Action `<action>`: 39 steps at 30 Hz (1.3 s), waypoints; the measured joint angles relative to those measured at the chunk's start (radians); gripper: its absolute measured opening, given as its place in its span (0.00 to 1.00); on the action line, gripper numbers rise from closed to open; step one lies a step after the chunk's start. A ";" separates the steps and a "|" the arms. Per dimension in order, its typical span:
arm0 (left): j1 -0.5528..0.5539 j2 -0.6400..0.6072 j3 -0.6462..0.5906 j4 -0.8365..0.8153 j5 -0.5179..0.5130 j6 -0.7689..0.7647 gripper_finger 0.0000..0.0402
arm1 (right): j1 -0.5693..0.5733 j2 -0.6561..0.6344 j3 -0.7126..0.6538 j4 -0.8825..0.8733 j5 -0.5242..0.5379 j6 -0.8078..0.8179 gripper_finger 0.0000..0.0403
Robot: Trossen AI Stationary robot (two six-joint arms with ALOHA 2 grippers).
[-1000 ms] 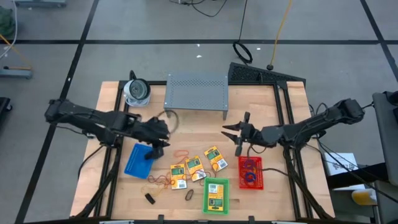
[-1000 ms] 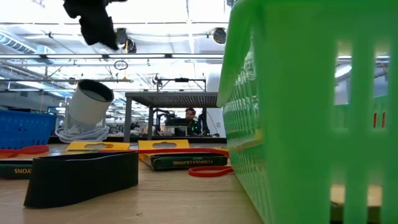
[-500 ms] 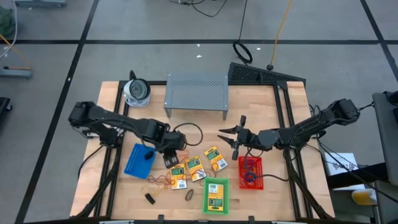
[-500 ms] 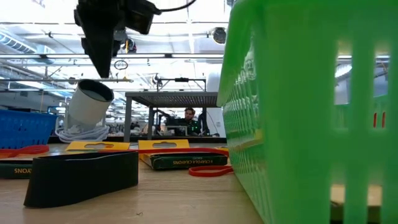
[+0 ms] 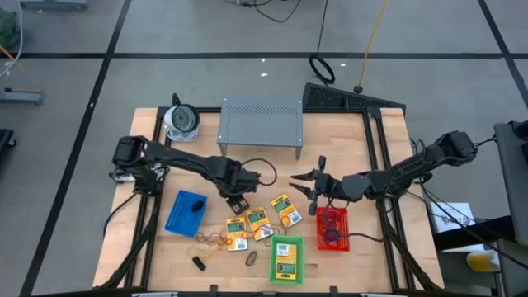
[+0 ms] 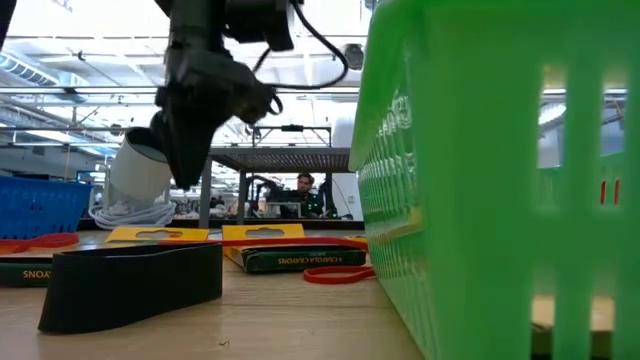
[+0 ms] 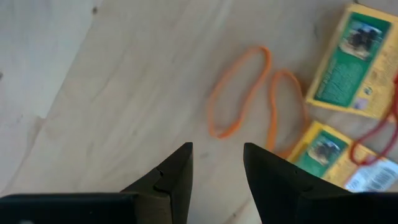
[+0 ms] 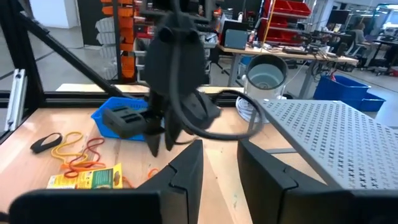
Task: Pick & Place Office Desk Supplies
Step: Put the orange rubber band into the blue bin
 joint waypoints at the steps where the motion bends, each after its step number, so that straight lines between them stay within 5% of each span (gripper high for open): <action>1: 0.007 0.010 0.000 0.005 0.000 0.006 0.38 | 0.001 0.000 0.000 -0.002 0.000 0.000 0.22; 39: 0.017 0.083 -0.096 0.144 0.027 0.080 0.38 | 0.019 0.000 0.000 -0.020 0.000 0.008 0.22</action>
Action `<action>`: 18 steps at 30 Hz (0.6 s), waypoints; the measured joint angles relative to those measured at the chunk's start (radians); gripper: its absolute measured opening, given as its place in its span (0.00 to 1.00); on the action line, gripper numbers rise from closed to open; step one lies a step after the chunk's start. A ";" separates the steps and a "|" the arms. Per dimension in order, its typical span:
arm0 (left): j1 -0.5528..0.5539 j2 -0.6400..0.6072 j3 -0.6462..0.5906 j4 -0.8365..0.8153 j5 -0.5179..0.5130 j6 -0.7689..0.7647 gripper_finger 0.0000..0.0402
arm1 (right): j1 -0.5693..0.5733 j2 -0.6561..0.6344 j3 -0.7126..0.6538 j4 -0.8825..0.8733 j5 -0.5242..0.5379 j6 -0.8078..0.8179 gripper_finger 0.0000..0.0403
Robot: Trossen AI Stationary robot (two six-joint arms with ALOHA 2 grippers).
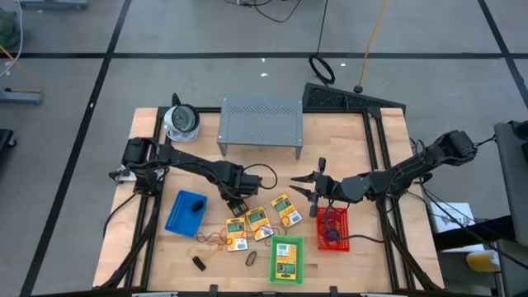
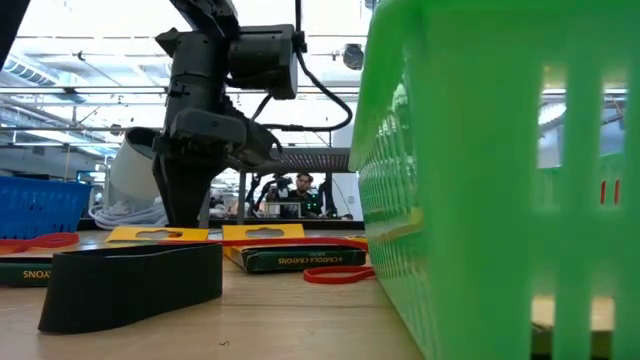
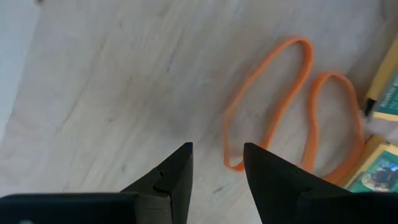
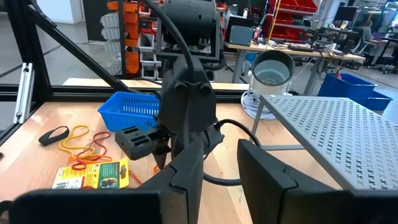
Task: Pick & Place Office Desk Supplies
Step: Put the orange rubber band into the blue bin
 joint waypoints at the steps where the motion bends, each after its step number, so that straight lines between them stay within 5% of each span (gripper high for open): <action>1: 0.002 0.000 -0.006 0.009 0.000 -0.004 0.38 | 0.000 0.000 0.000 0.000 0.000 0.000 0.22; 18: 0.002 0.020 -0.014 0.017 -0.003 -0.037 0.38 | 0.000 0.000 0.000 -0.004 0.000 0.000 0.22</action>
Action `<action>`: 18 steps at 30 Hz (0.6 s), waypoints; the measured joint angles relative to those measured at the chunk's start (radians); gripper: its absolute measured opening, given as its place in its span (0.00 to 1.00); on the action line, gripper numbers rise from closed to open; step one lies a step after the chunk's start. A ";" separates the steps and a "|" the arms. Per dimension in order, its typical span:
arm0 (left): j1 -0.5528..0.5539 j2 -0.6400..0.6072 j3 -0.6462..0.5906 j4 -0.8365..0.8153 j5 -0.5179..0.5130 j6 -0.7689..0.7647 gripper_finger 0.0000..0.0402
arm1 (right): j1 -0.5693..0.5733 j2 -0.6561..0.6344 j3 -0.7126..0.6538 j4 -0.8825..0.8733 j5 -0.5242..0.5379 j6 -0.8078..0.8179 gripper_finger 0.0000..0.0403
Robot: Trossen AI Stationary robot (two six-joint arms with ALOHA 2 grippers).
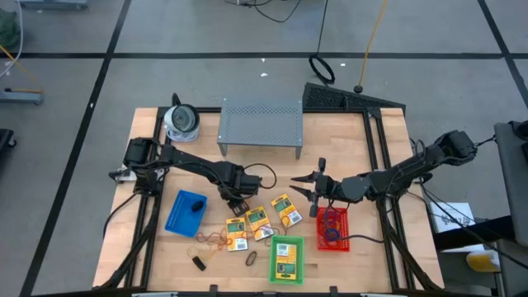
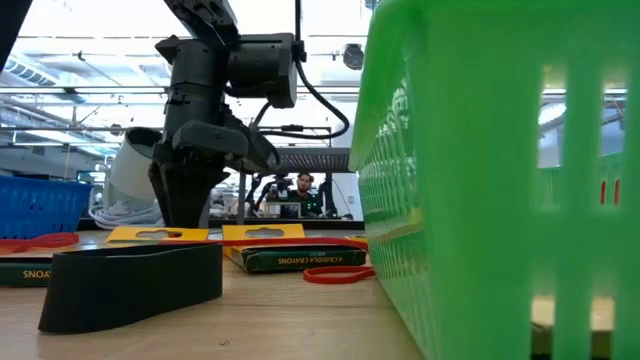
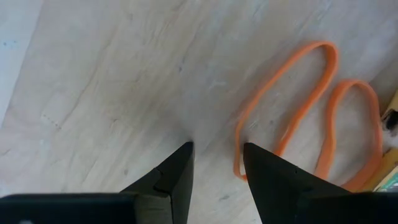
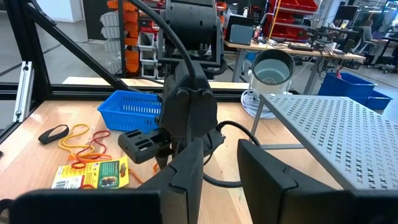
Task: Pick & Place Office Desk Supplies
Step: Put the orange rubber band into the blue bin
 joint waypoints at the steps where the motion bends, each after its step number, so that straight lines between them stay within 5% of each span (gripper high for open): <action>1: 0.000 0.001 0.000 0.003 -0.003 0.000 0.38 | 0.000 0.000 0.000 0.000 0.000 0.000 0.22; 6: -0.001 0.001 0.000 0.000 -0.020 -0.007 0.36 | 0.000 0.000 0.000 -0.003 0.000 0.000 0.22; 14: -0.016 0.003 -0.002 -0.001 -0.039 0.006 0.04 | 0.000 0.000 0.000 -0.003 0.000 0.000 0.22; 18: -0.023 0.003 -0.002 -0.001 -0.039 0.008 0.02 | 0.000 0.000 0.000 -0.004 0.000 0.000 0.22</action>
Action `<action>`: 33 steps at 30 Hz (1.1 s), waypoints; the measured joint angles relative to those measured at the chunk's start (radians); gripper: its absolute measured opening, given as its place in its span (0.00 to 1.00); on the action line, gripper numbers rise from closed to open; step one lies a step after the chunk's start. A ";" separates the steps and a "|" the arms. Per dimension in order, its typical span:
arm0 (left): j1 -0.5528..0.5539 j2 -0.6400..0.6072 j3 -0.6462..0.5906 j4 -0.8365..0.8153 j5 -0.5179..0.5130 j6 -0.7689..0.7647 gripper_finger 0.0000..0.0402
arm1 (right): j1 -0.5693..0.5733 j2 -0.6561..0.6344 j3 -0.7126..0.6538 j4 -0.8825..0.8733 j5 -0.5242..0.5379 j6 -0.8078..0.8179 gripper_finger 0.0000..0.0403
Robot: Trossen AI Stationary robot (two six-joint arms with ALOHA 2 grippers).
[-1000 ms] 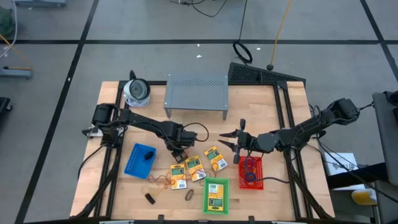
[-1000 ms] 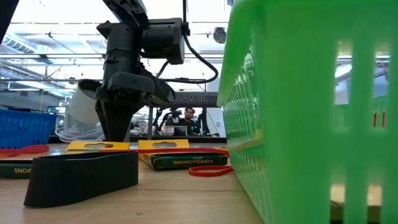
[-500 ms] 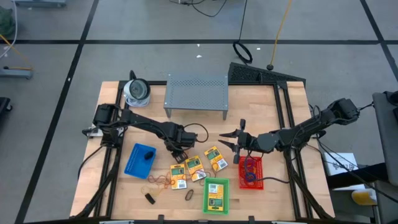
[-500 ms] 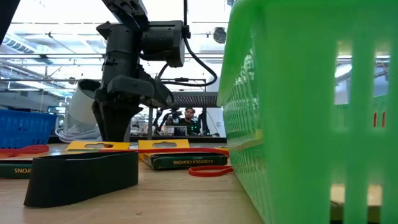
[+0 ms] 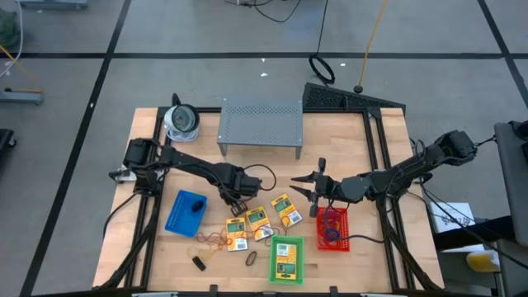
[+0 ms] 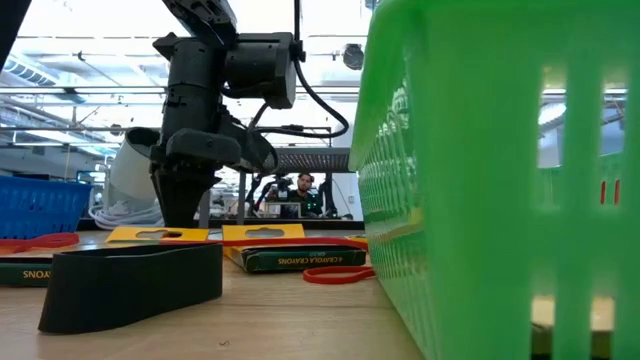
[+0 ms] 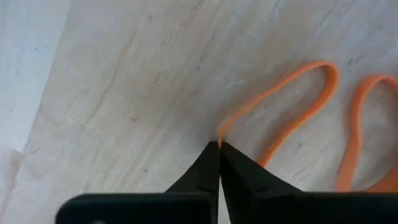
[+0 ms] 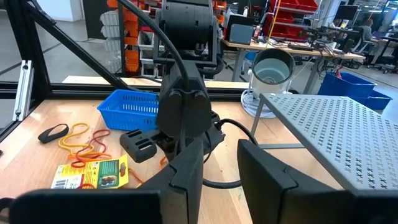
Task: Pick & Place Office Desk Supplies
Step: Put the orange rubber band into the blue bin
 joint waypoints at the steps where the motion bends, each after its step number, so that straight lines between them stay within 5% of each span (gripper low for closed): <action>1: -0.002 -0.004 0.000 0.000 0.000 0.003 0.02 | 0.000 0.000 0.000 0.000 0.000 0.000 0.22; 12: -0.037 -0.102 0.044 0.009 0.031 0.045 0.01 | -0.001 0.000 0.000 -0.029 0.000 0.000 0.22; 22: -0.112 -0.439 0.048 -0.033 -0.082 -0.015 0.00 | -0.001 0.000 0.000 -0.036 0.000 0.000 0.22; 33: -0.209 -0.608 0.048 -0.489 -0.243 -0.279 0.00 | -0.002 0.000 0.000 -0.050 0.032 0.022 0.22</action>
